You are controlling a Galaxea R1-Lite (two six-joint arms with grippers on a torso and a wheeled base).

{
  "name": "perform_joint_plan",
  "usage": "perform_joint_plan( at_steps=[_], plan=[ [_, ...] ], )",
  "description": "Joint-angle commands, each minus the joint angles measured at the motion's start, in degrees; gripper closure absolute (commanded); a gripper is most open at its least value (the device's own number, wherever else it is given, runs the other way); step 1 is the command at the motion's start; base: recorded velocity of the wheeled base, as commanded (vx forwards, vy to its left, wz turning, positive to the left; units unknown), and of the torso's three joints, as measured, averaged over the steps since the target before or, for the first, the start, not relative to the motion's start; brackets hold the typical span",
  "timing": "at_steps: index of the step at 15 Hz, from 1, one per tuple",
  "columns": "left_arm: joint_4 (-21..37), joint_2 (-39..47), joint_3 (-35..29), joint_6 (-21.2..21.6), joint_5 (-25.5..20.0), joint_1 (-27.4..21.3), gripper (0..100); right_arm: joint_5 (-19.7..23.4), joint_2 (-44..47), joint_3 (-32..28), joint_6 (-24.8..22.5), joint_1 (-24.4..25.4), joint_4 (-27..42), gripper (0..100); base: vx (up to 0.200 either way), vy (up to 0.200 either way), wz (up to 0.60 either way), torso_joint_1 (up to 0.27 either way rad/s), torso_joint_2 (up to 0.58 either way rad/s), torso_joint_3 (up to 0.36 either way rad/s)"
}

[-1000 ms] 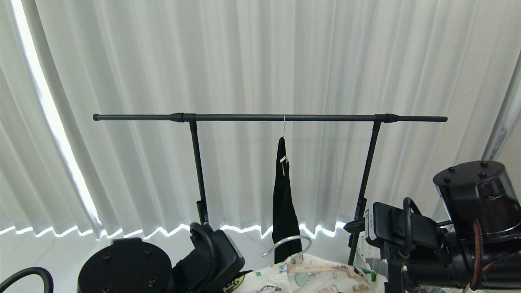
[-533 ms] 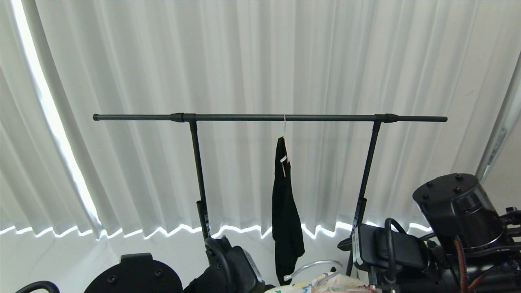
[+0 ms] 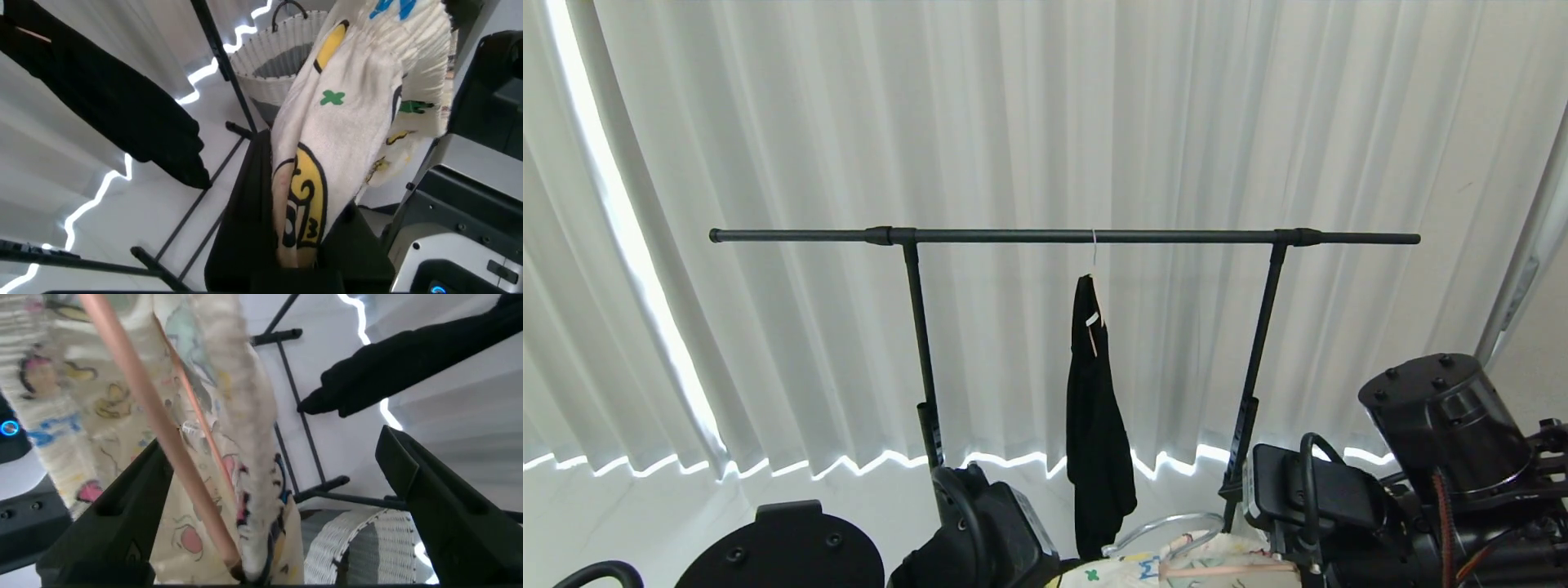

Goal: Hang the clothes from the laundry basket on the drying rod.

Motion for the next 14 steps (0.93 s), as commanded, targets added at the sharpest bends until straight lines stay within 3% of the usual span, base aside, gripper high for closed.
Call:
perform_joint_plan(
  at_steps=[1, 2, 8, 12, 13, 14],
  plan=[
    [-0.05, 0.35, -0.02, 0.04, 0.01, -0.33, 100, 0.01, -0.01, 0.01, -0.03, -0.28, -0.34, 0, 0.000, 0.000, 0.00, 0.000, 0.00, 0.000],
    [-0.05, 0.35, -0.02, 0.04, 0.01, -0.33, 100, 0.01, -0.01, 0.01, -0.03, -0.28, -0.34, 100, 0.000, 0.000, 0.00, 0.000, 0.00, 0.000],
    [-1.54, 1.31, -0.63, 0.04, 0.63, -0.60, 100, -0.43, -0.45, 0.54, -0.12, -0.28, -1.49, 100, 0.000, 0.000, 0.00, 0.000, 0.00, 0.000],
    [-4.09, 3.16, -0.72, 0.30, 1.51, -0.51, 100, -2.98, -1.59, 6.34, -2.93, -0.46, -13.09, 100, 0.000, 0.000, 0.00, 0.000, 0.00, 0.000],
    [-4.35, 3.68, -0.81, 0.30, 2.74, -0.25, 0, -2.98, -2.39, 7.66, -3.99, -0.72, -14.76, 100, 0.000, 0.000, 0.00, 0.000, 0.00, 0.000],
    [-4.35, 4.21, -0.63, 0.30, 4.58, 0.46, 0, -2.89, -3.44, 8.89, -5.31, -1.42, -15.99, 100, 0.000, 0.000, 0.00, 0.000, 0.00, 0.000]
  ],
)
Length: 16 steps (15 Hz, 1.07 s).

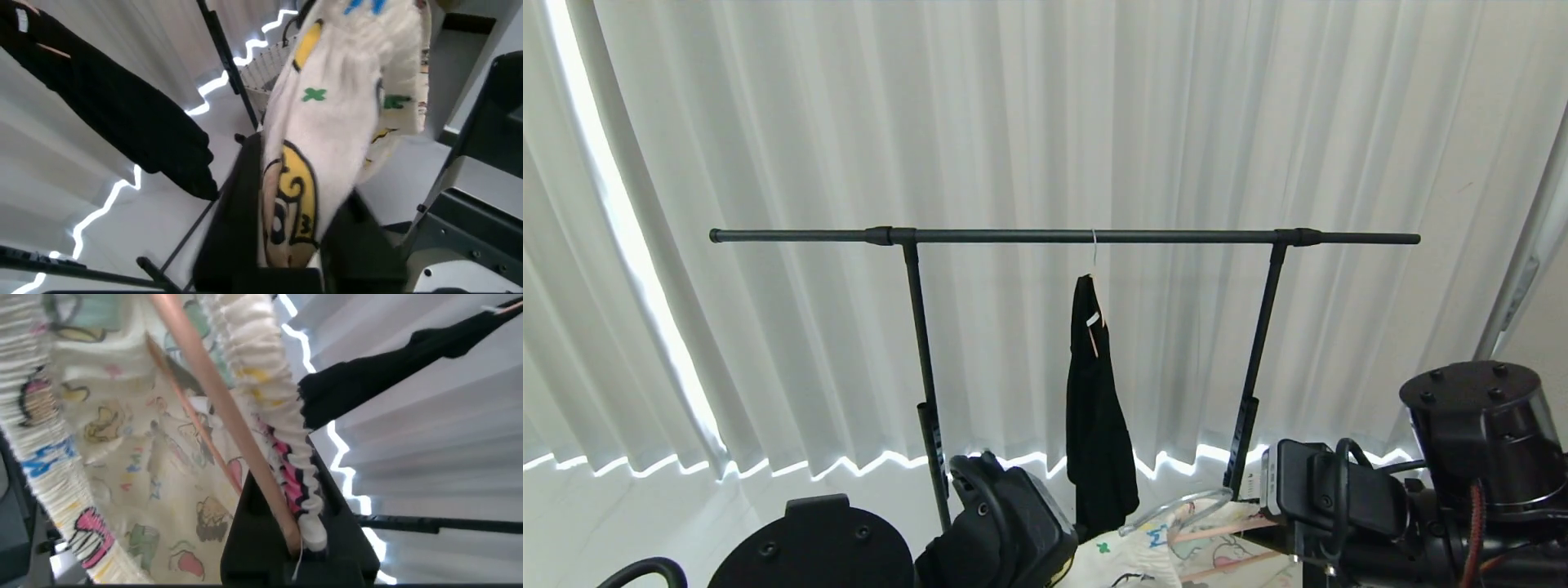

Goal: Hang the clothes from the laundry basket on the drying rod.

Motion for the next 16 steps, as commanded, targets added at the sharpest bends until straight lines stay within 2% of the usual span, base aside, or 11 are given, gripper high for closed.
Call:
perform_joint_plan(
  at_steps=[1, 2, 4, 5, 6, 10, 13, 15, 16],
  plan=[
    [0.04, 1.17, 0.13, -0.05, 1.01, 0.72, 0, 0.15, -1.71, 1.92, -0.95, -0.77, -0.85, 100, 0.000, 0.000, 0.00, 0.000, 0.00, 0.000],
    [0.04, 1.08, 1.01, -0.31, 3.38, 1.68, 0, 0.41, -2.68, 4.03, -4.03, -3.49, -5.33, 100, 0.000, 0.000, 0.00, 0.000, 0.00, 0.000],
    [-0.32, 0.29, 2.07, -0.40, 4.26, 3.88, 0, 2.44, -2.85, 6.40, -5.87, -6.66, -11.93, 100, 0.000, 0.000, 0.00, 0.000, 0.00, 0.000],
    [-1.02, -0.33, 2.77, -0.40, 4.35, 4.85, 0, 2.87, -2.85, 6.67, -6.75, -8.15, -12.98, 100, 0.000, 0.000, 0.00, 0.000, 0.00, 0.000],
    [-1.63, -0.77, 3.21, -0.40, 4.35, 5.46, 0, 3.05, -2.85, 6.58, -7.10, -8.94, -13.24, 100, 0.000, 0.000, 0.00, 0.000, 0.00, 0.000],
    [-2.78, -7.45, 12.26, -0.31, 4.44, 8.71, 0, 5.07, -4.00, 6.49, -7.54, -15.80, -14.04, 100, 0.000, 0.000, 0.00, 0.000, 0.00, 0.000],
    [-2.78, -10.96, 17.19, -0.14, 4.35, 12.49, 0, 6.30, -4.61, 6.49, -7.54, -17.64, -14.12, 100, 0.000, 0.000, 0.00, 0.000, 0.00, 0.000],
    [-2.78, -9.38, 17.45, -0.23, 4.08, 14.52, 0, 7.27, -4.96, 6.40, -7.54, -17.64, -14.12, 100, 0.000, 0.000, 0.00, 0.000, 0.00, 0.000],
    [-2.86, -5.51, 16.83, -0.31, 4.00, 16.54, 0, 7.88, -5.40, 6.40, -7.45, -17.64, -14.12, 100, 0.000, 0.000, 0.00, 0.000, 0.00, 0.000]
  ],
)
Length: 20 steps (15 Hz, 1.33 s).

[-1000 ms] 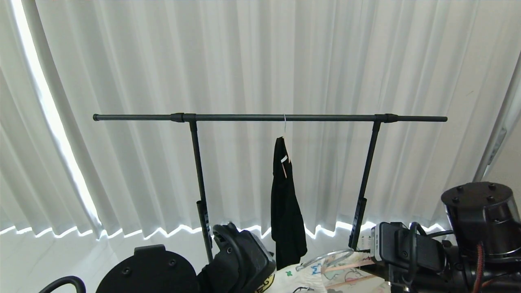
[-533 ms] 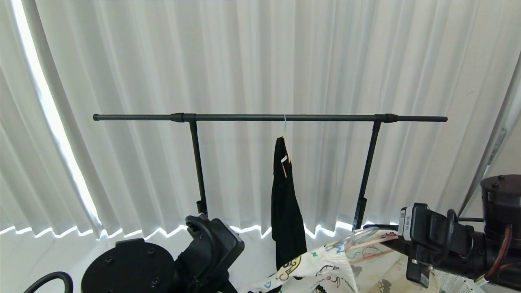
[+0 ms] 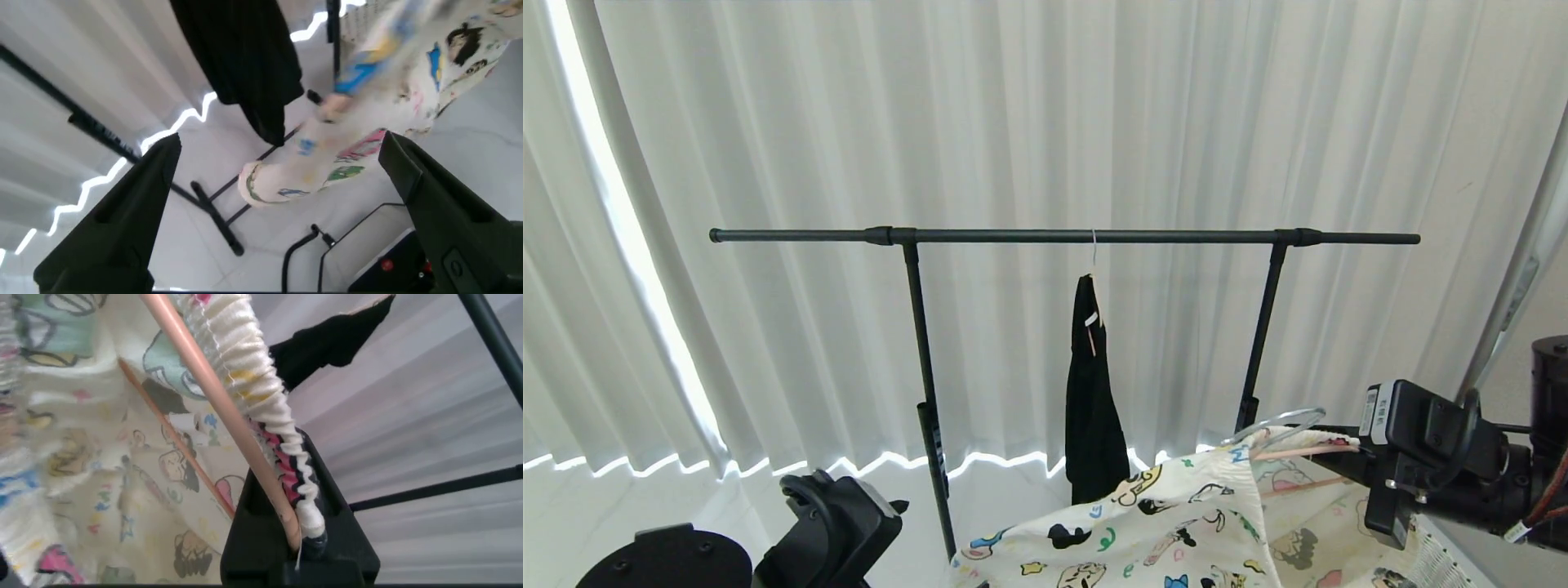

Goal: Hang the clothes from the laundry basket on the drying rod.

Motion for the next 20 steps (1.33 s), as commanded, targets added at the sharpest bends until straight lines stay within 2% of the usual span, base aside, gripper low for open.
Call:
perform_joint_plan(
  at_steps=[1, 7, 8, 12, 15, 17, 20],
  plan=[
    [-0.54, 5.47, -1.07, -0.18, -0.10, 2.57, 0, 0.43, -0.89, -0.05, -0.04, 0.06, -0.03, 100, 0.000, 0.000, 0.00, 0.000, 0.00, 0.000],
    [-2.73, 9.43, -1.69, -0.80, -0.45, 2.66, 0, 0.52, -2.12, 0.13, 0.04, 0.15, -0.03, 100, 0.000, 0.000, 0.00, 0.000, 0.00, 0.000],
    [-3.09, 9.61, -1.69, -1.68, -0.54, 2.66, 100, 0.52, -2.12, 0.04, 0.04, 0.15, -0.03, 100, 0.000, 0.000, 0.00, 0.000, 0.00, 0.000],
    [-3.17, 10.31, -1.34, -1.85, -0.71, 4.95, 100, 0.43, -2.74, 0.13, 0.31, 0.06, -0.03, 100, 0.000, 0.000, 0.00, 0.000, 0.00, 0.000],
    [-3.17, 12.94, -1.07, -1.76, -0.19, 12.33, 100, 0.26, -3.35, 0.13, 1.71, -0.64, -0.03, 100, 0.000, 0.000, 0.00, 0.000, 0.00, 0.000],
    [-3.17, 13.03, -0.99, -1.68, -0.19, 14.97, 100, 0.17, -3.61, 0.04, 2.06, -1.43, -0.03, 100, 0.000, 0.000, 0.00, 0.000, 0.00, 0.000],
    [-3.17, 12.86, -0.28, -1.59, -0.10, 14.97, 100, 0.17, -3.88, 0.04, 2.59, -1.61, -0.03, 100, 0.000, 0.000, 0.00, 0.000, 0.00, 0.000]
  ],
)
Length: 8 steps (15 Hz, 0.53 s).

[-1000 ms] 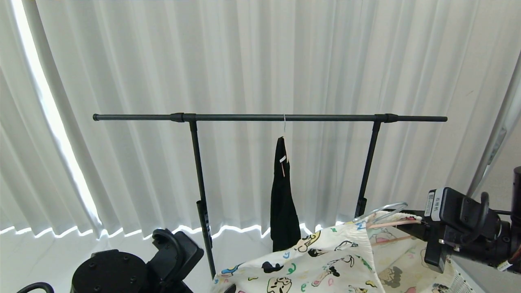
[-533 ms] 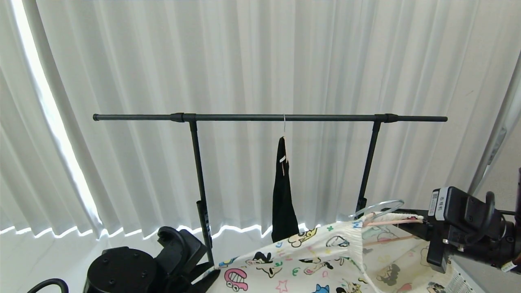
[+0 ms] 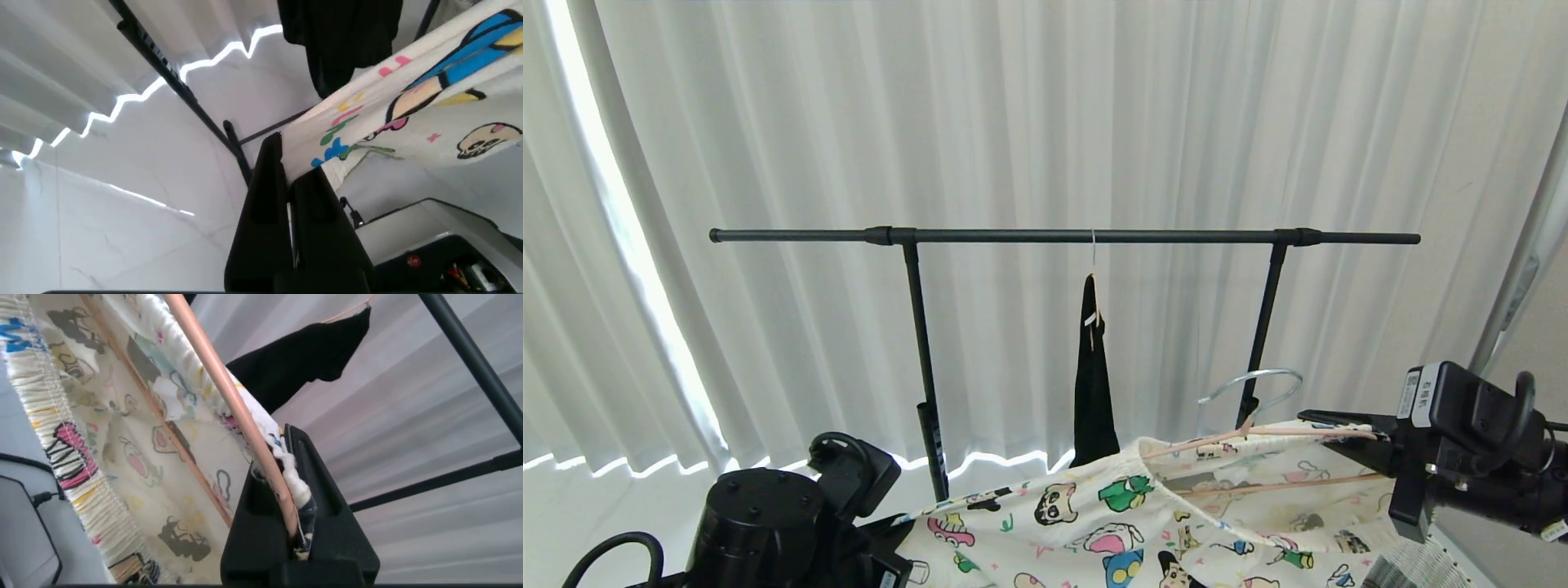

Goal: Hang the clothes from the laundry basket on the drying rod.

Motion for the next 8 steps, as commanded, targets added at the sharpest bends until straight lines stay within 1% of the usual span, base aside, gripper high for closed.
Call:
perform_joint_plan(
  at_steps=[1, 2, 4, 5, 8],
  plan=[
    [-0.45, 0.15, 0.03, 0.00, 0.10, -0.73, 100, -0.01, -0.14, -0.09, 0.03, -0.06, -0.06, 100, 0.000, 0.000, 0.00, 0.000, 0.00, 0.000],
    [-1.59, 0.15, 0.12, 0.00, 0.10, -1.35, 100, 0.08, -0.14, -0.09, 0.03, -0.06, -0.06, 100, 0.000, 0.000, 0.00, 0.000, 0.00, 0.000],
    [-2.03, 0.15, 0.20, 0.08, 0.45, -1.88, 100, -0.01, -0.14, -0.09, 0.03, -0.06, -0.06, 100, 0.000, 0.000, 0.00, 0.000, 0.00, 0.000],
    [-2.03, 0.24, 0.29, 0.08, 1.15, -1.96, 0, -0.01, -0.14, -0.09, 0.03, -0.06, -0.06, 100, 0.000, 0.000, 0.00, 0.000, 0.00, 0.000],
    [-2.12, 0.06, 0.12, -0.27, 1.68, -1.88, 0, -0.01, -0.14, -0.09, 0.12, -0.06, -0.06, 100, 0.000, 0.000, 0.00, 0.000, 0.00, 0.000]
  ],
)
